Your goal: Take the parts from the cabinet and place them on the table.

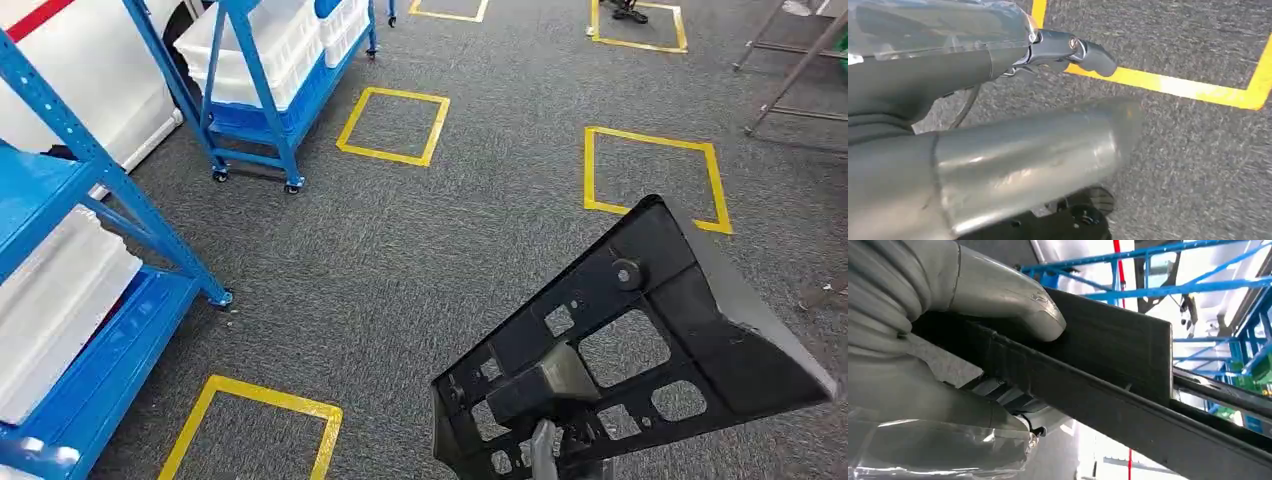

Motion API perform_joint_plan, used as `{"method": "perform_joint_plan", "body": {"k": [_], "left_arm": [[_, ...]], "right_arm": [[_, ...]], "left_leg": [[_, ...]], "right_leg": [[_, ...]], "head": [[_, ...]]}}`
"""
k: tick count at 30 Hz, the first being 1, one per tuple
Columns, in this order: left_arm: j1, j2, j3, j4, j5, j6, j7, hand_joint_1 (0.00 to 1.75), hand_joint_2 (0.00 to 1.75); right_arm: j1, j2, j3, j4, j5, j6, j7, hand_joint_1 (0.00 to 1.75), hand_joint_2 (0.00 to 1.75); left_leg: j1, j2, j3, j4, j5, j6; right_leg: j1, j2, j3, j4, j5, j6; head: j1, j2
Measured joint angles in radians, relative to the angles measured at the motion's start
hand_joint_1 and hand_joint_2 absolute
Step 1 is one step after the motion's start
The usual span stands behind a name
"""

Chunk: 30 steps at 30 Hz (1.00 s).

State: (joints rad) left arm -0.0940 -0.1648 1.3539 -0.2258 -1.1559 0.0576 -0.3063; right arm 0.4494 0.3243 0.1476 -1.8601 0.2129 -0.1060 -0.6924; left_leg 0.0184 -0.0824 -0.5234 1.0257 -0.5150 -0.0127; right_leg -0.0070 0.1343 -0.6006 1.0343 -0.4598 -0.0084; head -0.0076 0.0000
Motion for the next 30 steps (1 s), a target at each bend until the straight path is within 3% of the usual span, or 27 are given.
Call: {"method": "perform_joint_plan", "body": {"k": [1, 2, 3, 4, 5, 7, 8, 9, 10, 11, 12, 13, 16, 17, 18, 19, 20, 22, 23, 24, 26, 27, 28, 30], "left_arm": [[-0.002, 0.000, 0.000, 0.000, 0.000, 0.000, -0.001, 0.00, 0.00], [-0.002, -0.006, 0.000, 0.000, 0.000, 0.000, -0.003, 0.00, 0.00], [-0.003, -0.006, 0.000, 0.000, 0.000, 0.000, -0.003, 0.00, 0.00], [-0.003, -0.006, 0.000, 0.000, 0.000, 0.000, -0.005, 0.00, 0.00], [-0.001, -0.006, 0.000, 0.000, 0.000, 0.000, -0.006, 0.00, 0.00], [0.002, -0.005, 0.000, 0.000, -0.001, 0.001, -0.006, 0.00, 0.00], [0.002, -0.005, 0.000, 0.000, -0.001, 0.001, -0.006, 0.00, 0.00], [0.001, -0.005, 0.000, 0.000, -0.001, 0.001, -0.006, 0.00, 0.00], [0.000, -0.005, 0.000, 0.000, -0.001, 0.001, -0.005, 0.00, 0.00], [-0.001, -0.005, 0.000, 0.000, -0.002, 0.001, -0.003, 0.00, 0.00], [-0.001, -0.005, 0.000, 0.000, -0.003, 0.001, -0.002, 0.00, 0.00], [0.000, -0.005, 0.000, 0.000, -0.003, 0.001, 0.000, 0.00, 0.00], [-0.005, -0.005, 0.000, 0.000, -0.003, 0.001, 0.004, 0.00, 0.00], [-0.007, -0.005, -0.001, 0.000, -0.004, 0.001, 0.004, 0.00, 0.00], [-0.008, -0.004, -0.002, 0.000, -0.004, 0.001, 0.005, 0.00, 0.00], [-0.008, -0.004, -0.002, 0.000, -0.004, 0.001, 0.003, 0.00, 0.00], [-0.008, -0.004, -0.002, 0.000, -0.004, 0.000, 0.003, 0.00, 0.00], [0.000, -0.003, -0.002, 0.000, -0.005, 0.000, -0.001, 0.00, 0.00], [0.003, -0.003, -0.002, 0.000, -0.005, -0.001, -0.003, 0.00, 0.00], [0.004, -0.003, -0.002, 0.000, -0.005, 0.000, -0.005, 0.00, 0.00], [0.003, -0.002, -0.002, 0.000, -0.008, -0.002, -0.010, 0.00, 0.00], [0.002, -0.001, -0.003, 0.000, -0.008, -0.002, -0.012, 0.00, 0.00], [0.004, 0.000, -0.003, 0.000, -0.010, -0.002, -0.012, 0.00, 0.00], [0.003, 0.000, -0.004, 0.000, -0.016, -0.002, -0.014, 0.00, 0.00]], "right_arm": [[0.002, 0.000, -0.001, 0.000, 0.000, 0.000, 0.000, 1.75, 1.75], [0.001, 0.000, -0.001, 0.000, 0.000, 0.000, 0.000, 1.75, 1.75], [0.003, 0.000, -0.003, 0.000, 0.001, 0.000, 0.000, 1.75, 1.75], [0.000, 0.000, -0.003, 0.000, 0.004, 0.002, 0.000, 1.75, 1.75], [-0.003, 0.000, -0.003, 0.000, 0.006, 0.003, 0.000, 1.75, 1.75], [-0.003, 0.000, -0.003, 0.001, 0.010, 0.005, 0.000, 1.75, 1.75], [-0.003, 0.000, -0.004, 0.003, 0.011, 0.005, 0.000, 1.75, 1.75], [-0.003, 0.000, -0.005, 0.005, 0.012, 0.005, 0.000, 1.75, 1.75], [-0.002, 0.000, -0.008, 0.005, 0.013, 0.005, 0.000, 1.75, 1.75], [-0.002, 0.000, -0.008, 0.005, 0.013, 0.005, 0.000, 1.75, 1.75], [-0.002, 0.000, -0.009, 0.005, 0.014, 0.007, -0.001, 1.75, 1.75], [-0.003, 0.000, -0.010, 0.005, 0.014, 0.010, -0.001, 1.75, 1.75], [0.004, 0.000, -0.014, 0.005, 0.015, 0.015, -0.002, 1.75, 1.75], [0.006, 0.000, -0.016, 0.005, 0.015, 0.015, -0.002, 1.75, 1.75], [0.008, 0.003, -0.018, 0.005, 0.015, 0.016, -0.002, 1.75, 1.75], [0.007, 0.004, -0.020, 0.005, 0.015, 0.017, -0.003, 1.75, 1.75], [0.006, 0.006, -0.021, 0.005, 0.014, 0.018, -0.002, 1.75, 1.75], [0.006, 0.008, -0.025, 0.006, 0.013, 0.024, -0.002, 1.75, 1.75], [0.007, 0.008, -0.028, 0.008, 0.011, 0.027, -0.002, 1.75, 1.75], [0.008, 0.008, -0.031, 0.010, 0.010, 0.029, -0.002, 1.75, 1.75], [0.007, 0.009, -0.033, 0.010, 0.010, 0.036, -0.002, 1.75, 1.75], [0.007, 0.010, -0.033, 0.010, 0.010, 0.037, -0.002, 1.75, 1.75], [0.006, 0.012, -0.034, 0.011, 0.010, 0.038, -0.002, 1.75, 1.75], [0.007, 0.015, -0.036, 0.010, 0.008, 0.043, -0.002, 1.75, 1.75]], "left_leg": [[-0.003, 0.013, 0.005, -0.001, 0.004, 0.007], [0.010, 0.030, 0.005, -0.017, 0.013, 0.021], [0.006, 0.044, 0.008, -0.022, 0.017, 0.026], [0.004, 0.058, 0.008, -0.024, 0.020, 0.032], [0.000, 0.075, 0.005, -0.024, 0.020, 0.033], [-0.004, 0.108, 0.004, -0.023, 0.018, 0.036], [-0.004, 0.124, 0.004, -0.023, 0.017, 0.035], [-0.005, 0.136, 0.005, -0.023, 0.016, 0.034], [-0.005, 0.150, 0.008, -0.023, 0.013, 0.032], [-0.005, 0.160, 0.013, -0.023, 0.010, 0.028], [-0.005, 0.170, 0.018, -0.023, 0.007, 0.025], [-0.014, 0.178, 0.018, -0.019, 0.002, 0.016], [-0.011, 0.207, 0.028, -0.026, 0.000, 0.003], [-0.011, 0.217, 0.034, -0.027, -0.003, -0.004], [-0.004, 0.194, 0.034, -0.019, -0.016, -0.009], [-0.005, 0.144, 0.018, 0.016, -0.041, -0.012], [-0.005, 0.117, -0.014, 0.084, -0.081, -0.013], [-0.004, 0.095, -0.090, 0.240, -0.145, -0.015], [-0.004, 0.091, -0.111, 0.276, -0.145, -0.014], [-0.004, 0.090, -0.109, 0.261, -0.119, -0.013], [-0.003, 0.075, -0.057, 0.128, -0.025, -0.011], [0.001, 0.038, -0.022, 0.039, 0.022, -0.011], [0.001, -0.012, -0.012, 0.010, 0.007, -0.009], [-0.001, 0.004, -0.009, 0.001, 0.005, -0.003]], "right_leg": [[-0.002, 0.012, -0.003, -0.004, 0.006, 0.009], [0.000, 0.022, -0.007, 0.001, 0.005, 0.014], [0.004, -0.038, -0.016, 0.019, -0.010, 0.014], [0.005, -0.085, -0.039, 0.066, -0.047, 0.016], [0.003, -0.112, -0.078, 0.147, -0.092, 0.021], [-0.002, -0.126, -0.142, 0.286, -0.145, 0.026], [-0.004, -0.128, -0.148, 0.301, -0.139, 0.028], [-0.007, -0.130, -0.130, 0.269, -0.113, 0.029], [-0.007, -0.138, -0.085, 0.192, -0.070, 0.027], [-0.005, -0.157, -0.032, 0.099, -0.032, 0.023], [-0.003, -0.197, 0.017, 0.017, -0.010, 0.017], [0.014, -0.220, 0.027, -0.008, -0.025, 0.011], [0.019, -0.183, 0.018, -0.008, -0.023, -0.003], [0.015, -0.171, 0.022, -0.019, -0.018, -0.012], [0.005, -0.160, 0.030, -0.029, -0.011, -0.018], [0.004, -0.149, 0.032, -0.031, -0.010, -0.021], [0.004, -0.141, 0.030, -0.031, -0.010, -0.027], [0.007, -0.113, 0.030, -0.030, -0.011, -0.030], [0.007, -0.097, 0.030, -0.028, -0.011, -0.030], [0.007, -0.081, 0.031, -0.027, -0.011, -0.030], [0.005, -0.050, 0.031, -0.018, -0.014, -0.026], [0.003, -0.037, 0.030, -0.011, -0.018, -0.021], [0.009, -0.025, 0.023, -0.002, -0.022, -0.015], [0.002, -0.003, 0.011, 0.000, -0.016, -0.004]], "head": [[0.001, 0.000], [0.002, 0.000], [0.002, 0.000], [0.013, 0.000], [0.015, 0.000], [0.015, 0.000], [0.015, 0.000], [0.015, 0.000], [0.015, 0.000], [0.015, 0.000], [0.016, 0.000], [0.015, 0.000], [0.012, 0.000], [0.014, 0.000], [0.013, 0.000], [0.010, 0.000], [0.005, 0.000], [0.004, 0.000], [0.002, 0.000], [0.003, 0.000], [0.003, 0.000], [0.002, 0.000], [0.003, 0.000], [0.003, 0.000]]}}
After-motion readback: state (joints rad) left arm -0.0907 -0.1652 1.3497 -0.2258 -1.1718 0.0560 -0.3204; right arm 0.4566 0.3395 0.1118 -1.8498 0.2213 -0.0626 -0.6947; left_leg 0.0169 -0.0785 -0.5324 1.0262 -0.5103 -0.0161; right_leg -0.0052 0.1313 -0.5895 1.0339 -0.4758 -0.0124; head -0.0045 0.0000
